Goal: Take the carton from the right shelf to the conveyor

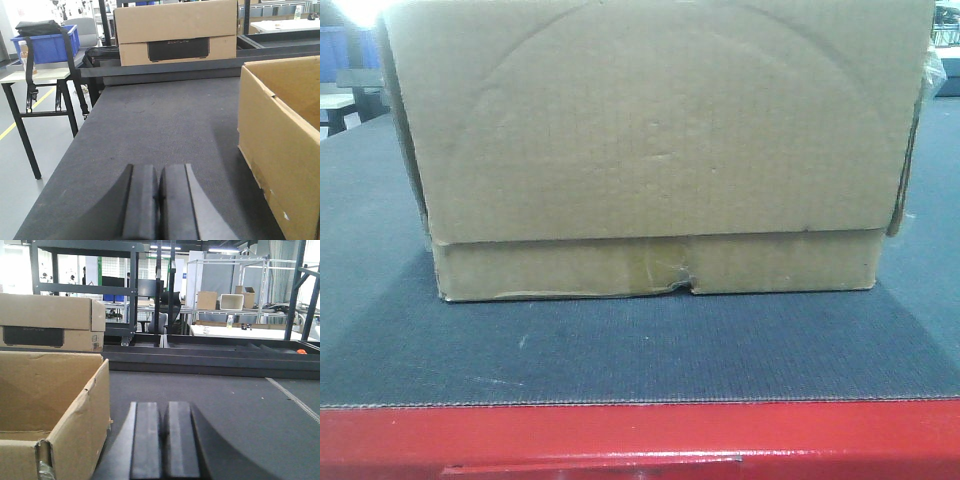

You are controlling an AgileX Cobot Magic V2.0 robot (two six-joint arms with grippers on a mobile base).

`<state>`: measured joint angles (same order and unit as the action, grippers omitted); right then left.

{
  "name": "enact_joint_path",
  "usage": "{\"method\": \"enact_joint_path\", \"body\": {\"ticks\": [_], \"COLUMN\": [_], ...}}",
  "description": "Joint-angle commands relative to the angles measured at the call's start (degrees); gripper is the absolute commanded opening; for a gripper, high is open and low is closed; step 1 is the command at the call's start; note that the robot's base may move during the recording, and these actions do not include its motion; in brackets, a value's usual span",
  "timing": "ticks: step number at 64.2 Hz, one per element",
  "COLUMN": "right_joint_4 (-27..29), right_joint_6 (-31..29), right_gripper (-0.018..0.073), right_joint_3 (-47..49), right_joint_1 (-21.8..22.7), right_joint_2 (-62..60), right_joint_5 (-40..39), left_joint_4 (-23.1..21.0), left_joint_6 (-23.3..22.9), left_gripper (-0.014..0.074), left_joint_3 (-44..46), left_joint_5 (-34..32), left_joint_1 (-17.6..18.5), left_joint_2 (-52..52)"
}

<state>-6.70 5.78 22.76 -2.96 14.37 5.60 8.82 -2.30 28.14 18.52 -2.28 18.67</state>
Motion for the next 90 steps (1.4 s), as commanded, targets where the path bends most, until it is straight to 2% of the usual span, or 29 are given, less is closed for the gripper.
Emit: {"method": "enact_joint_path", "body": {"ticks": [1,11,27,37,41,44,90], "right_joint_4": [-0.51,-0.51,-0.51,-0.51,-0.51,-0.51,-0.51], "right_joint_6": [-0.26,-0.26,-0.26,-0.26,-0.26,-0.26,-0.26], "right_gripper": [-0.0069,-0.0069,-0.0069,-0.0069,-0.0069,-0.0069,-0.0069], "right_joint_3": [-0.16,-0.16,-0.16,-0.16,-0.16,-0.16,-0.16], "right_joint_1": [-0.08,-0.08,-0.08,-0.08,-0.08,-0.08,-0.08], "right_joint_2": [-0.3,-0.3,-0.3,-0.3,-0.3,-0.3,-0.3], "right_joint_5": [-1.57,-1.47,-1.47,-1.47,-1.35,-1.35,-1.35], "left_joint_4": [-0.7,-3.82,-3.82,-3.82,-3.82,-4.09,-4.09], "left_joint_6": [0.23,0.23,0.23,0.23,0.23,0.23,0.23], "left_gripper": [0.0003,0.0003,0.0003,0.0003,0.0003,0.0003,0.0003], "left_joint_3": [-0.65,-5.07,-19.57,-27.9,-28.14,-28.14,-28.14], "left_joint_5": [-2.18,-5.55,-10.09,-17.51,-21.4,-18.83,-19.82], "left_joint_1": [-0.2,-0.55,-0.68,-0.68,-0.68,-0.68,-0.68], "left_joint_2": [-0.72,-5.75,-17.14,-18.67,-18.67,-18.67,-18.67]}}
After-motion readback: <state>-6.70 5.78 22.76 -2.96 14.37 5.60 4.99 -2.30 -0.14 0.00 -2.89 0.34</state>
